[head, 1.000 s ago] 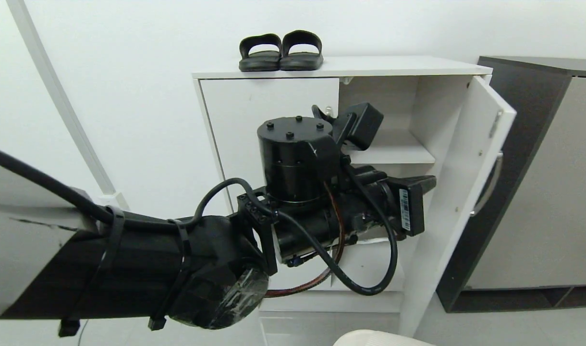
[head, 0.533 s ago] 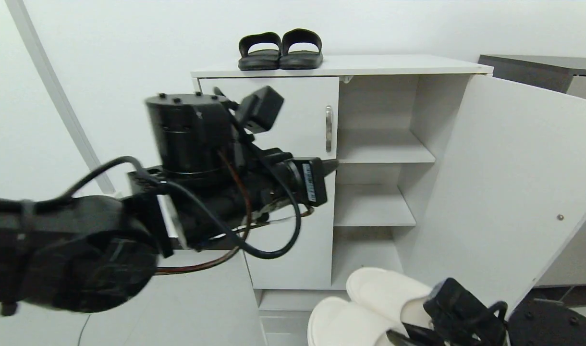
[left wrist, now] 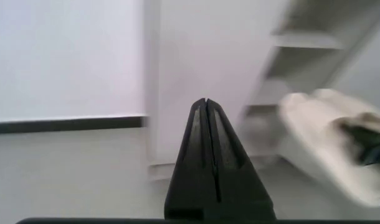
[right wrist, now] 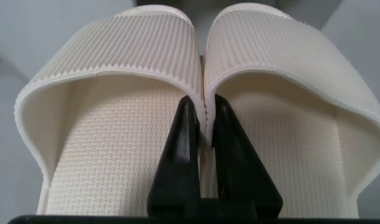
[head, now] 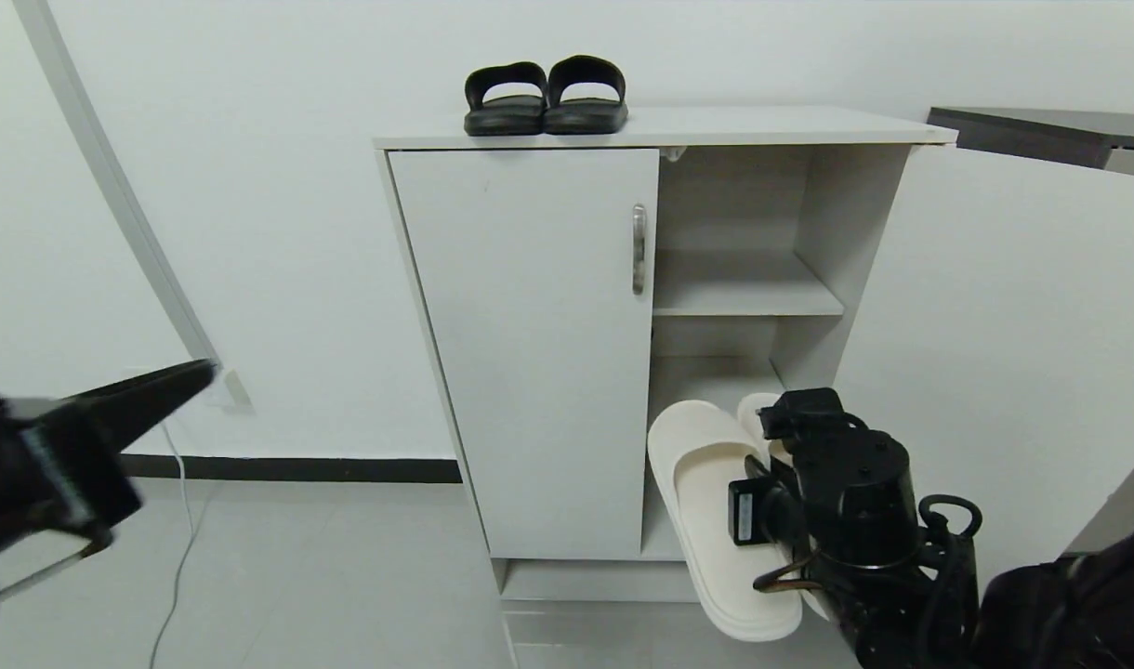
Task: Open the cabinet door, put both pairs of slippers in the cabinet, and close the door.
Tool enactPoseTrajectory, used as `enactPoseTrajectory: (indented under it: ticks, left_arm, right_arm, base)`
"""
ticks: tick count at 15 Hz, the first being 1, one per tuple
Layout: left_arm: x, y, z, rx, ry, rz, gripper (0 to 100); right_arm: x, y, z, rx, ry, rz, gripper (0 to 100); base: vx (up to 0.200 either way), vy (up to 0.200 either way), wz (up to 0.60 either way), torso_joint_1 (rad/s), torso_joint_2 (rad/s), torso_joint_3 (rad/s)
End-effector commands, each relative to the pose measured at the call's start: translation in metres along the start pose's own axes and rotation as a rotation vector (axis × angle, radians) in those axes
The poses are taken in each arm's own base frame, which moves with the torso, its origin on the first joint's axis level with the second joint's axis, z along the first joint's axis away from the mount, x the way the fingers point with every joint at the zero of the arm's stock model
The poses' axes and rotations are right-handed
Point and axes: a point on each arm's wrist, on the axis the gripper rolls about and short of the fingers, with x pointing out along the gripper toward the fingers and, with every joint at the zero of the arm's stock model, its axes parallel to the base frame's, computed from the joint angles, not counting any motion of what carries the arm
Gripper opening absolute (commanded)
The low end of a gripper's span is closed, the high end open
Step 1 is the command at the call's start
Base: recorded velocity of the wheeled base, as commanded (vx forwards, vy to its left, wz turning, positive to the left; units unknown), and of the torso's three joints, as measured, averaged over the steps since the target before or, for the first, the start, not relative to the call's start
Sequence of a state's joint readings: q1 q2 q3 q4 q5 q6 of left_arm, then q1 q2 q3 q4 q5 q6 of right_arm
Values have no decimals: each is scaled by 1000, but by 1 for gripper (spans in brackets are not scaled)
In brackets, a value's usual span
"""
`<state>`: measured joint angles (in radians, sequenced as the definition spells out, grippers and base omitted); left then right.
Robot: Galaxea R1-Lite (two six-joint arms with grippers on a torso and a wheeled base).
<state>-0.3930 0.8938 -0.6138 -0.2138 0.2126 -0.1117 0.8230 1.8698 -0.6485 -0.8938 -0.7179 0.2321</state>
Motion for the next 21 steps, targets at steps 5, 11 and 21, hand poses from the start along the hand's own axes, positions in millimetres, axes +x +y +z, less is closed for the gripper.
enactPoseTrajectory:
  ticks: [5,11,21]
  left_arm:
    - [-123,32,-111,40,-144,541,0]
    - [-114,36,-177,93,-114,424,0]
    - [-112,30,-182,119,-68,145,0]
  right_arm:
    - [16,0,-10,-15,25,-41,0]
    - [19,3,-14,-20,29,-44,0]
    - [39,18,-28,-13,36,-72,0]
  base:
    - [0,0,0,0,0,0]
    - [0,0,0,0,0,0]
    - [0,0,0,0,0,0]
